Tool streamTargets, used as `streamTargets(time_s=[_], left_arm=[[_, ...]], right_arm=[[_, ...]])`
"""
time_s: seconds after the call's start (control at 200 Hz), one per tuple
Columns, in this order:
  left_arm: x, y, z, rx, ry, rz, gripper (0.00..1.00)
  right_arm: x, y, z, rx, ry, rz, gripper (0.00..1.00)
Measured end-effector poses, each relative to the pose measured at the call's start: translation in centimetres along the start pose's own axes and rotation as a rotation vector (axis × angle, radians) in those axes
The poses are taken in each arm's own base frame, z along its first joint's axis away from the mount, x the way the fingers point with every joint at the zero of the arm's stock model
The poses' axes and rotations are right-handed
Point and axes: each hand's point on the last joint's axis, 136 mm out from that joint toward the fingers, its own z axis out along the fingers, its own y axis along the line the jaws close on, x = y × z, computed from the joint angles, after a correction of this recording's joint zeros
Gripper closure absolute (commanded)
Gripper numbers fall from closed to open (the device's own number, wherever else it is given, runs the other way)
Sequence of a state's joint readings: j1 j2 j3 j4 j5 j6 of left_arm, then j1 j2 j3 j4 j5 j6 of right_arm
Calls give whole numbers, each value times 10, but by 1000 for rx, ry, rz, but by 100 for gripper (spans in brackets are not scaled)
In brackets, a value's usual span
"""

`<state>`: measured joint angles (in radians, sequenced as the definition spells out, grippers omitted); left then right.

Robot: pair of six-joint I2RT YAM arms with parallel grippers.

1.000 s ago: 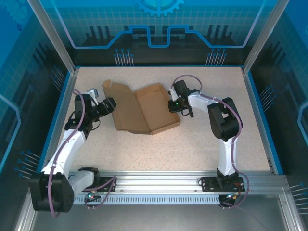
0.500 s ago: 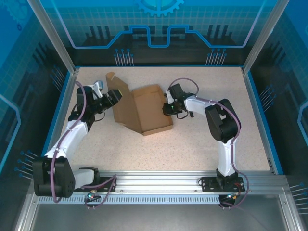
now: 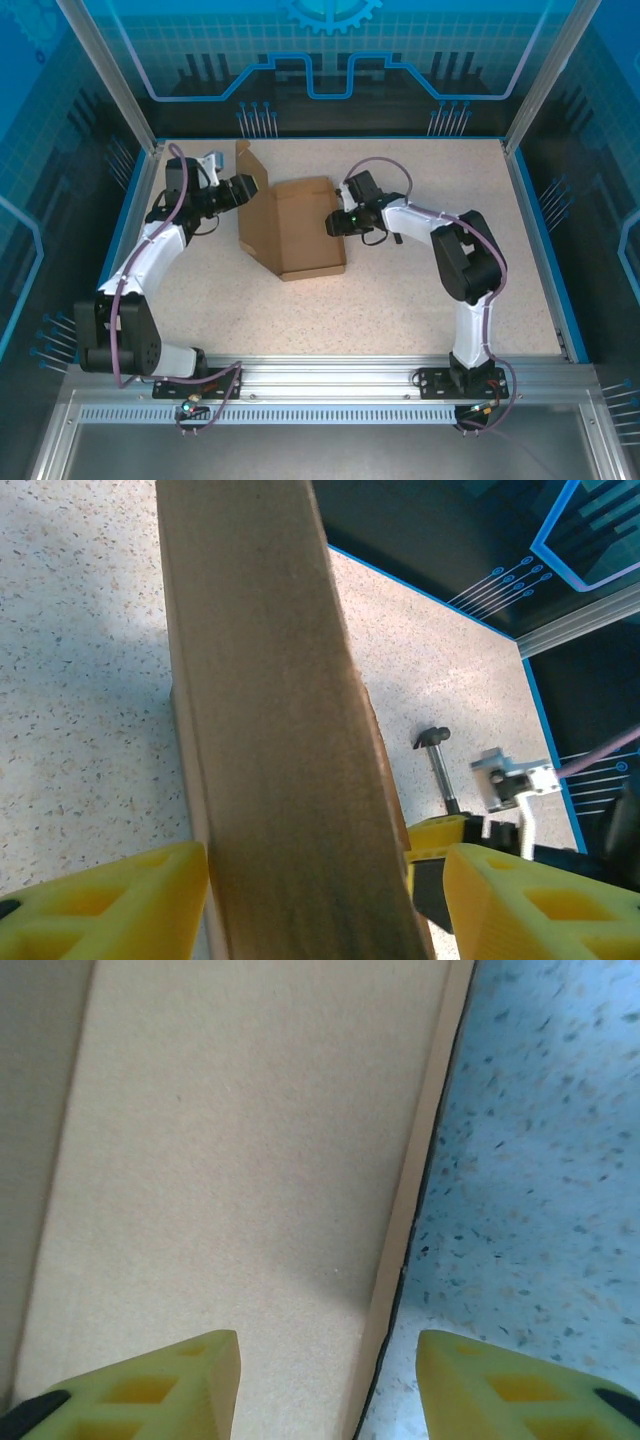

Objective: Fold the paper box

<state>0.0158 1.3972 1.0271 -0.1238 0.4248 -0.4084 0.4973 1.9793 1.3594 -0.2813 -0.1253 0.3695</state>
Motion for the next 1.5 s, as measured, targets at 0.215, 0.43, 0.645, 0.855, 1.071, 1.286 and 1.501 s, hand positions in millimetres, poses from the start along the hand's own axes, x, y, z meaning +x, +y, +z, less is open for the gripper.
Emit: streamTargets(time_s=[0.215, 0.43, 0.645, 0.855, 1.071, 1.286, 1.501], left_arm=[[-5, -4, -1, 5, -3, 20, 35], [-5, -5, -1, 6, -2, 23, 35], [-2, -6, 1, 15, 11, 21, 35], [-1, -6, 1, 15, 15, 23, 35], [-2, -7, 0, 14, 16, 26, 35], [-1, -7, 0, 15, 18, 27, 35], [-2, -9, -1, 17, 13, 34, 35]], right_arm=[[-25, -18, -38, 48, -82, -2, 43], [-32, -83, -62, 203, -89, 37, 43], [-32, -139, -64, 345, -11, 42, 45], [-20, -155, -41, 388, 105, 8, 52], [-17, -161, -28, 392, 164, -10, 62], [-23, -163, -22, 391, 186, -21, 69], [-18, -165, -17, 393, 225, -15, 73]])
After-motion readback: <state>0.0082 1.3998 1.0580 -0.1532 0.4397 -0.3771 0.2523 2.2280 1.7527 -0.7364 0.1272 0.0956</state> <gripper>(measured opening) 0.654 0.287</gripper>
